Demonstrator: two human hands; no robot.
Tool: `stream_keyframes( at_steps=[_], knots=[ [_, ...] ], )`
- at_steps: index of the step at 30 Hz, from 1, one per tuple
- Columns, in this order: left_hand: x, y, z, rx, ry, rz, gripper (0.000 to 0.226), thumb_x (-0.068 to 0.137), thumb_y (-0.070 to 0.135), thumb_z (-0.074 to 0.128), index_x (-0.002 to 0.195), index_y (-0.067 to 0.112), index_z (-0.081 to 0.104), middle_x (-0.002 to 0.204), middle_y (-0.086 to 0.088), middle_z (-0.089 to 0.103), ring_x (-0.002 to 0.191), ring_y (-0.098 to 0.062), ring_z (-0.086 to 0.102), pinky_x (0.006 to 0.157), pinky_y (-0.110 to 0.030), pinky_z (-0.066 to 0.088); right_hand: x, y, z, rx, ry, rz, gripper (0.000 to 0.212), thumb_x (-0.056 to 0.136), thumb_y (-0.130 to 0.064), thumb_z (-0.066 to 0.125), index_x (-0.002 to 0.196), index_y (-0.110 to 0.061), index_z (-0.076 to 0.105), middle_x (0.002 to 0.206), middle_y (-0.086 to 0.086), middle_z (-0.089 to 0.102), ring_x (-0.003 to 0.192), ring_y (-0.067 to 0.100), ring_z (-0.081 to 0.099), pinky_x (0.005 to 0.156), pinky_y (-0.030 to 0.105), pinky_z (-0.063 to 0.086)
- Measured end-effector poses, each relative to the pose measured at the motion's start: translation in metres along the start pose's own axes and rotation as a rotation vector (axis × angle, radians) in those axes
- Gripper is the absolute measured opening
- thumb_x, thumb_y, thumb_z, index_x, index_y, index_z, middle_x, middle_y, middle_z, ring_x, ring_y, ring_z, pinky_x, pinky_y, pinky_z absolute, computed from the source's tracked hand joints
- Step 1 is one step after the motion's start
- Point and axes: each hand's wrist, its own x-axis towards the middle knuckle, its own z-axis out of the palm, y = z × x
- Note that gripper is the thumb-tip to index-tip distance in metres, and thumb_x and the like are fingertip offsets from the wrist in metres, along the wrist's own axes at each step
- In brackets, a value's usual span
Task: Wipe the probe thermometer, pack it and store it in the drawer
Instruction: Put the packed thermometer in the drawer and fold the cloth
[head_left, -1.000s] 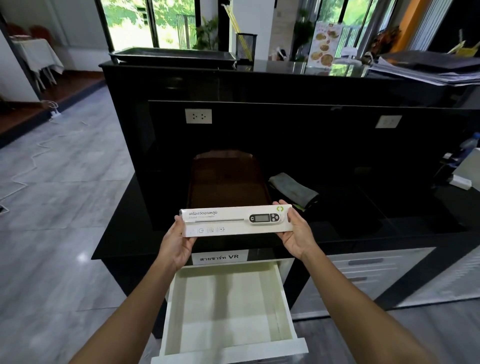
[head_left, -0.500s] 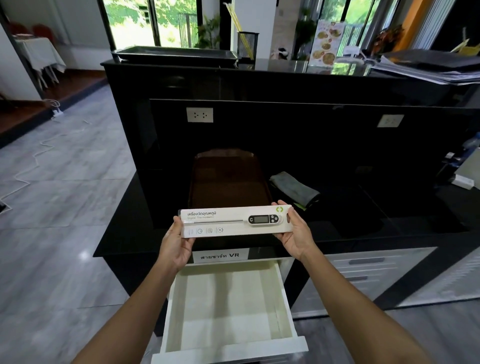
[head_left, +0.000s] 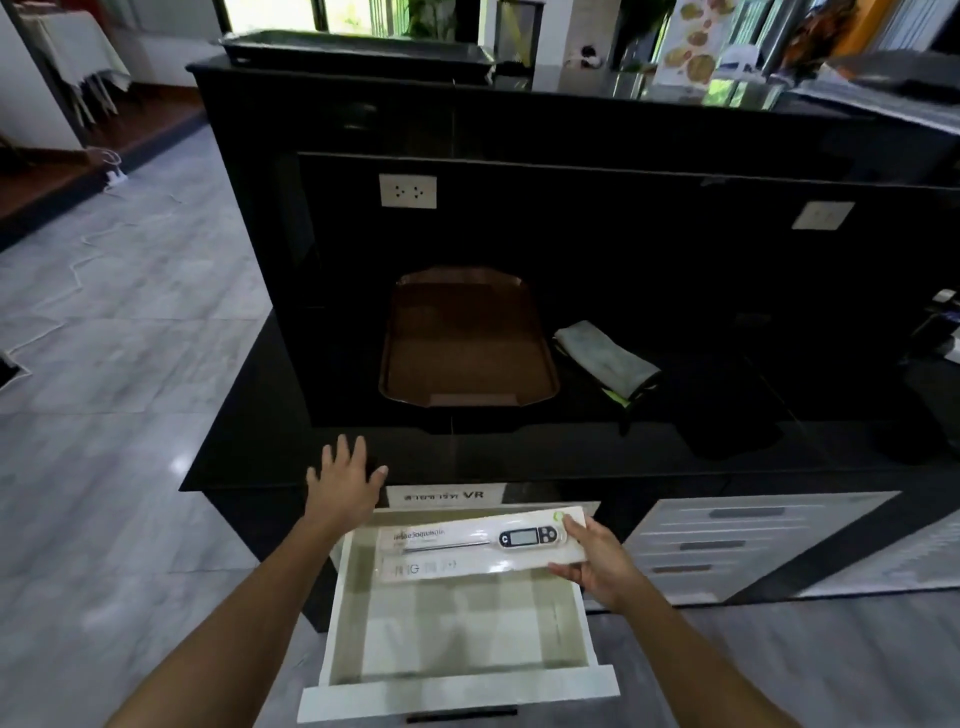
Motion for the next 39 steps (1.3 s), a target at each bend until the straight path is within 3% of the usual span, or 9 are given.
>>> stream_keyframes(
  at_steps=[6, 8, 16, 21, 24, 27, 30, 35, 39],
  knots=[
    [0.016, 0.004, 0.011, 0.279, 0.029, 0.106, 0.066, 0.098, 0.051, 0.016, 0.152, 0.015, 0.002, 0.160, -0.010, -0.004, 0.147, -0.028, -0.006, 0.116, -0.051, 0.002, 0.021, 0.041, 0.008, 0.056, 0.102, 0.108, 0.025, 0.101, -0.019, 0.048, 0.124, -0.012, 0.054, 0.121, 0.013, 0.057, 0.099, 0.028, 0.057, 0.053, 0.032, 0.059],
    [0.030, 0.000, 0.034, 0.234, -0.103, 0.030, 0.066, 0.098, 0.051, 0.014, 0.152, 0.016, 0.000, 0.161, -0.009, -0.004, 0.147, -0.028, -0.006, 0.116, -0.050, 0.002, 0.049, 0.071, 0.009, 0.012, 0.162, 0.234, 0.019, 0.100, -0.020, 0.050, 0.118, -0.015, 0.054, 0.121, 0.010, 0.053, 0.097, 0.030, 0.056, 0.056, 0.034, 0.059],
    [0.032, -0.007, 0.047, 0.240, 0.110, 0.078, 0.065, 0.097, 0.050, 0.015, 0.152, 0.018, 0.005, 0.161, -0.006, 0.002, 0.147, -0.026, -0.002, 0.116, -0.048, 0.002, 0.076, 0.100, 0.016, -0.123, 0.237, 0.313, 0.009, 0.097, -0.029, 0.054, 0.104, -0.023, 0.054, 0.115, 0.004, 0.048, 0.103, 0.028, 0.049, 0.063, 0.031, 0.054],
    [0.031, -0.007, 0.050, 0.222, 0.139, 0.085, 0.064, 0.097, 0.050, 0.015, 0.152, 0.018, 0.008, 0.161, -0.007, 0.004, 0.147, -0.026, -0.001, 0.116, -0.048, 0.002, 0.093, 0.109, 0.013, -0.287, 0.355, 0.224, 0.031, 0.096, -0.023, 0.055, 0.126, -0.012, 0.054, 0.123, 0.010, 0.055, 0.102, 0.022, 0.051, 0.065, 0.033, 0.052],
    [0.032, -0.007, 0.049, 0.225, 0.133, 0.081, 0.064, 0.097, 0.050, 0.014, 0.152, 0.019, 0.007, 0.161, -0.006, 0.004, 0.147, -0.026, -0.001, 0.116, -0.048, 0.002, 0.095, 0.111, 0.009, -0.381, 0.313, 0.264, 0.045, 0.093, -0.016, 0.059, 0.135, -0.008, 0.047, 0.138, 0.011, 0.049, 0.120, 0.025, 0.049, 0.093, 0.033, 0.045],
    [0.032, -0.006, 0.048, 0.235, 0.133, 0.079, 0.063, 0.098, 0.049, 0.016, 0.152, 0.018, 0.008, 0.161, -0.006, 0.004, 0.147, -0.026, -0.001, 0.116, -0.048, 0.002, 0.092, 0.115, 0.002, -0.256, 0.394, 0.281, 0.021, 0.091, -0.019, 0.059, 0.111, -0.018, 0.056, 0.114, 0.008, 0.054, 0.099, 0.021, 0.053, 0.088, 0.034, 0.044],
    [0.031, -0.005, 0.046, 0.227, 0.117, 0.077, 0.063, 0.098, 0.048, 0.017, 0.152, 0.019, 0.007, 0.161, -0.006, 0.003, 0.147, -0.026, -0.001, 0.116, -0.048, 0.002, 0.078, 0.108, -0.001, -0.534, 0.297, 0.313, 0.020, 0.095, -0.021, 0.052, 0.113, -0.016, 0.056, 0.101, 0.004, 0.055, 0.095, 0.025, 0.055, 0.083, 0.033, 0.047],
    [0.032, -0.005, 0.042, 0.210, 0.062, 0.074, 0.064, 0.098, 0.049, 0.016, 0.152, 0.018, 0.004, 0.161, -0.007, -0.001, 0.147, -0.026, -0.005, 0.116, -0.049, 0.000, 0.041, 0.113, -0.017, -1.269, 0.175, -0.198, 0.034, 0.087, -0.003, 0.047, 0.113, -0.014, 0.066, 0.124, 0.004, 0.064, 0.111, 0.024, 0.060, 0.093, 0.027, 0.047],
    [0.036, -0.009, 0.041, 0.211, 0.010, 0.063, 0.065, 0.097, 0.052, 0.013, 0.152, 0.019, 0.000, 0.161, -0.007, -0.006, 0.146, -0.026, -0.009, 0.115, -0.050, -0.002, 0.012, 0.121, -0.032, -1.442, 0.391, -0.208, 0.044, 0.090, -0.015, 0.050, 0.133, -0.015, 0.049, 0.139, 0.004, 0.049, 0.126, 0.022, 0.046, 0.103, 0.033, 0.038]
  ],
)
